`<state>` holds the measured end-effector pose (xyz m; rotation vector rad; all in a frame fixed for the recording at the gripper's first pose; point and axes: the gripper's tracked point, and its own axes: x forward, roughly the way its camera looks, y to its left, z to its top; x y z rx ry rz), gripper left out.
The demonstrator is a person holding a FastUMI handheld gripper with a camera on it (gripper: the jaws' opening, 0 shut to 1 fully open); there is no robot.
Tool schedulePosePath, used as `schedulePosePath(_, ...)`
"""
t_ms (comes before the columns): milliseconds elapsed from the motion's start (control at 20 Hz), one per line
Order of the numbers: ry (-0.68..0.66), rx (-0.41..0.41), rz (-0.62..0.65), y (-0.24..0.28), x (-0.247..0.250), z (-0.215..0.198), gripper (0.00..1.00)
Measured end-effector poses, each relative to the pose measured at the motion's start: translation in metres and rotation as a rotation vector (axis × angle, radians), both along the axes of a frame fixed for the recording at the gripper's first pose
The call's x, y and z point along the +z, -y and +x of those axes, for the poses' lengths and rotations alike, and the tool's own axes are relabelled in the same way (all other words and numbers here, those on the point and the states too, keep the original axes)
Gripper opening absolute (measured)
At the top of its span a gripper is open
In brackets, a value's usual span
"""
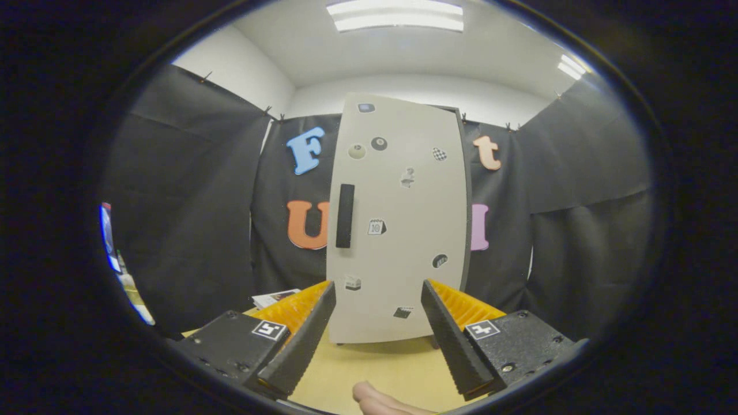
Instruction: Open the shoe cabinet door, grab the shoes and put them into the shoe cabinet, then close the shoe cabinet door.
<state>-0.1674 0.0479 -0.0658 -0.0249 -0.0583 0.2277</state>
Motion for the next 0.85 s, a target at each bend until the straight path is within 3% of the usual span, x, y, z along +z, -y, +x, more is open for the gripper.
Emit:
schedulePosePath(350,0.03,0.005,0.011,0.001,0.006,-0.009,0.98)
schedulePosePath(650,0.062,0.081,0.015,-0.005,0.02,-0.029,0.98)
schedulePosePath(850,0.138,0.04,-0.006,0.023,0.04,-0.037,0.98)
